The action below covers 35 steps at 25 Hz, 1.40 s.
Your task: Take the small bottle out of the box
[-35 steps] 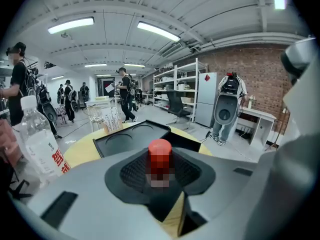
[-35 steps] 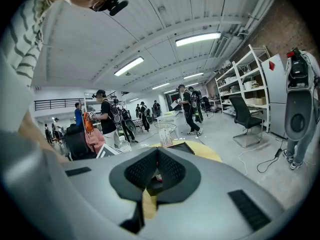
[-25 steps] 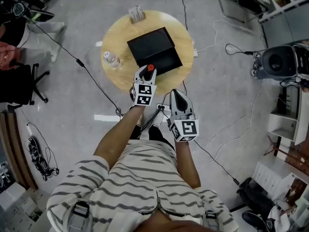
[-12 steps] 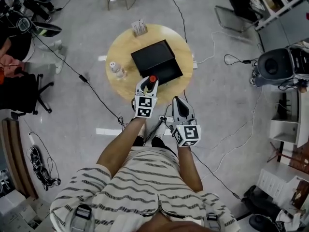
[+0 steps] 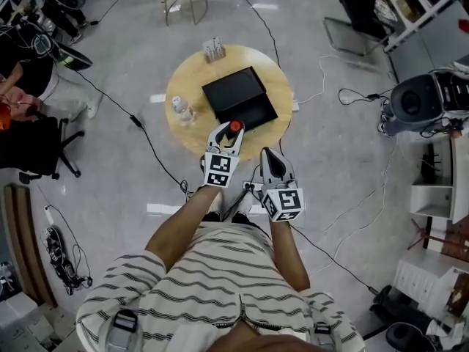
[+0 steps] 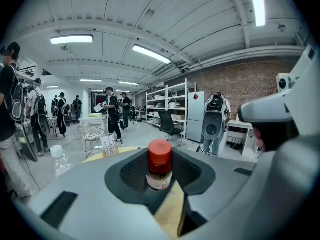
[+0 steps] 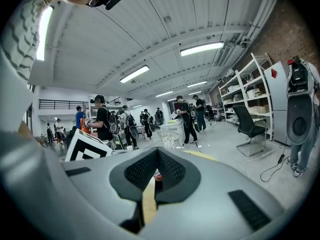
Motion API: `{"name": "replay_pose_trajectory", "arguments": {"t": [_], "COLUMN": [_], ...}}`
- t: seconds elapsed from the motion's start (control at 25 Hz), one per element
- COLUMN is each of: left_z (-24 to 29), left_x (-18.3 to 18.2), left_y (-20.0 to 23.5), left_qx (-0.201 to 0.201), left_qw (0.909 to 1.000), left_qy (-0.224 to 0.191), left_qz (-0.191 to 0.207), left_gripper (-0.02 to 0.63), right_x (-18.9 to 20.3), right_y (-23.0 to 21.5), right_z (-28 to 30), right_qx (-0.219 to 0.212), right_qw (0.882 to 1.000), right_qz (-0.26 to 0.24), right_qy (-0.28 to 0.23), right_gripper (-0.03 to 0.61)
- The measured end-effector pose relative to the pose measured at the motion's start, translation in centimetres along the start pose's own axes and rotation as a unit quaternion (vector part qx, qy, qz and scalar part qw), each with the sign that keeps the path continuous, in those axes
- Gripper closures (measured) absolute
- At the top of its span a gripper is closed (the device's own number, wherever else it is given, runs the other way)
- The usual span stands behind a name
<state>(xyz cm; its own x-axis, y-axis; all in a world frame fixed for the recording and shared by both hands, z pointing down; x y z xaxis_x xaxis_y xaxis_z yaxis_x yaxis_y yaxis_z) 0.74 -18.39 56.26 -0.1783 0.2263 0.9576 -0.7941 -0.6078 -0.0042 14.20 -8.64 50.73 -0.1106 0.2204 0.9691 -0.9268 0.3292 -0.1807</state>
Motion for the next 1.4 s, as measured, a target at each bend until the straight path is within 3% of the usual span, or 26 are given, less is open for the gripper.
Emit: {"name": "replay_pose_trajectory", "arguments": {"t": [0.68, 1.4], "left_z": [-4.5, -7.2], "left_x": [-1.6, -2.9], "left_y": [-1.1, -1.0], "left_qx": [0.038, 0.049], "left_qw": [0.9985, 0.9967], "left_qy": [-0.024, -0.051], "left_qz": [0.031, 0.041], "left_gripper": [0.466, 0.465], "right_x": [-0.7, -1.2], "right_y": [0.7, 1.0], "right_z": [-0.8, -0.8], "right_qx": [0.001, -0.001], "right_qw": [1.000, 0.999], "right_qz": [-0.022, -0.034], "right_qy": [-0.022, -0.037], "right_gripper": [0.560, 0.560]}}
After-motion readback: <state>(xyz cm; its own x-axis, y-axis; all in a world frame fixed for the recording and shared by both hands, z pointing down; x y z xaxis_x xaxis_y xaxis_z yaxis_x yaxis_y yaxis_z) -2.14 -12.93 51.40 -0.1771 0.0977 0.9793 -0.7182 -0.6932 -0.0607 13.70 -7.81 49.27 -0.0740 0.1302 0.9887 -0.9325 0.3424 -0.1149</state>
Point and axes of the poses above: the fingertips, and each gripper's own axes: z forward along the fingers, y to its left, x out of its underside, the point moved 7 cm from there along -z, backward along the fingers, and after that the axes turned 1 degree about x, right-handed, at the moved point
